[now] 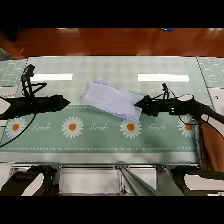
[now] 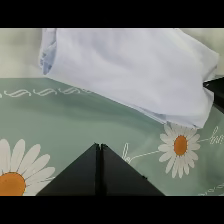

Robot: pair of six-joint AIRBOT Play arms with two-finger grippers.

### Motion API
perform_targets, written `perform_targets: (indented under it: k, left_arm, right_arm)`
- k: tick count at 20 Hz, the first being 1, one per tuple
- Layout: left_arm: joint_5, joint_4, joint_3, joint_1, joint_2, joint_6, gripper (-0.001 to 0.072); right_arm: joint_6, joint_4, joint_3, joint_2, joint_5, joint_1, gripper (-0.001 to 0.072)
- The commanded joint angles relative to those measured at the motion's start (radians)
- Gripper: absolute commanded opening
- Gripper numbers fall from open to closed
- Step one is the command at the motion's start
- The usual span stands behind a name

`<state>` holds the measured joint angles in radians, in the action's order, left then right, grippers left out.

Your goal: Fold the shirts.

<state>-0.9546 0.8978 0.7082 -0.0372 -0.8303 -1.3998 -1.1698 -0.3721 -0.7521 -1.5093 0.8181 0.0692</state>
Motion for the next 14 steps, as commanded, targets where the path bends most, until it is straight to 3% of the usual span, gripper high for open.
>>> perform_targets:
  k: [1, 2, 5, 11, 14]
  left_arm:
    - [0.021, -0.001, -0.002, 0.0, -0.001, 0.0, 0.0018]
    - [0.021, -0.001, -0.002, 0.0, -0.001, 0.0, 0.0018]
    - [0.021, -0.001, -0.002, 0.0, -0.001, 0.0, 0.0018]
    - [0.02, -0.001, -0.002, 0.0, -0.001, 0.0, 0.0018]
    - [0.008, -0.001, -0.002, 0.0, 0.0, 0.0, 0.0018]
  right_arm:
    - [0.051, 0.054, -0.124, -0.083, 0.06, 0.065, 0.0243]
    - [0.062, 0.05, -0.174, -0.084, 0.072, 0.085, 0.0025]
    - [0.043, -0.023, -0.367, -0.084, 0.154, 0.125, 0.0027]
    - [-0.199, -0.336, -0.841, -0.082, 0.341, 0.124, 0.0026]
    - [-0.268, -0.397, -1.021, -0.074, 0.43, 0.09, 0.0026]
